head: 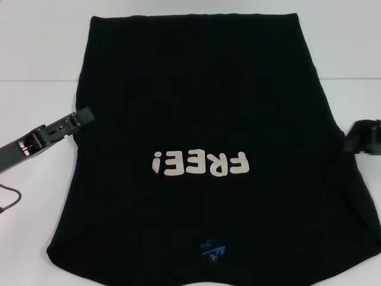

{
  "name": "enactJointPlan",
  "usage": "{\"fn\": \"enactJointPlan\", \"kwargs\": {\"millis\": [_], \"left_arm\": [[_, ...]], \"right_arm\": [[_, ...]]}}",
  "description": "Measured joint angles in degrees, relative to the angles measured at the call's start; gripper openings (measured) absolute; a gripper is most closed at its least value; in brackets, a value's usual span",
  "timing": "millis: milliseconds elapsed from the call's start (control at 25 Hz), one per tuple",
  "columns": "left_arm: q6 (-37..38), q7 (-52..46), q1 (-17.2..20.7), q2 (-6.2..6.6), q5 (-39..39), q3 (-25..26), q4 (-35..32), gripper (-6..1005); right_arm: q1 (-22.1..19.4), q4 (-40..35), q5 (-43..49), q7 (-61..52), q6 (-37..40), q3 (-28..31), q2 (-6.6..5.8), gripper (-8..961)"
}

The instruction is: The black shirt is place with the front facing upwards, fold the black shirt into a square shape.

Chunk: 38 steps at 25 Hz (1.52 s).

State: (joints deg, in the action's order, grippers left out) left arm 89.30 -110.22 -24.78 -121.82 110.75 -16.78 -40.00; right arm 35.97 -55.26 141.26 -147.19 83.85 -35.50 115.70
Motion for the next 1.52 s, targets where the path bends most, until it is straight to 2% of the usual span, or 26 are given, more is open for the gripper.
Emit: {"fn": "enactJointPlan", "kwargs": {"millis": [200,320,480,640,720,880,1040,1240,1520], "left_arm": [[0.0,-0.1,0.0,0.0,-0.1,0.4,0.0,947],[0.0,0.0,0.0,0.08,-0.1,0.9,0.0,947],[0.0,0.0,0.0,0.22,-0.1,1.3,0.0,947],[0.1,-0.6,0.3,0.52,0.2,1.3,-0.2,947],[0.9,-2.2,0.7,1.13,0.5,1.3,-0.7,947],[4.2,-8.1,2.2,2.66,2.8,1.4,-3.8,947],[8.6,-16.7,3.8,3.49,11.2,1.5,-9.7,947],[11.3,-22.0,5.1,3.1,18.8,1.3,-12.1,947],[11.6,-20.3,7.3,2.11,22.0,1.5,-14.1,947]], "right_arm": [[3.0,4.6,-0.2,1.1,-2.3,-2.1,0.71,84],[4.7,9.5,-0.4,2.5,-4.8,-2.5,0.72,88],[6.8,16.9,-0.9,4.8,-7.4,-2.4,-0.54,93],[6.8,18.5,-1.3,4.7,-7.5,-2.2,-1.85,98],[6.1,18.2,-2.9,4.5,-7.0,-1.0,-2.64,142],[4.5,18.0,-9.2,5.0,-5.4,1.1,-5.16,231],[4.0,17.7,-12.5,5.4,-3.5,1.2,-7.09,319],[4.2,17.3,-13.0,7.4,-2.9,1.3,-7.23,574],[4.6,17.3,-13.1,9.3,-2.8,0.8,-6.71,594]]}}
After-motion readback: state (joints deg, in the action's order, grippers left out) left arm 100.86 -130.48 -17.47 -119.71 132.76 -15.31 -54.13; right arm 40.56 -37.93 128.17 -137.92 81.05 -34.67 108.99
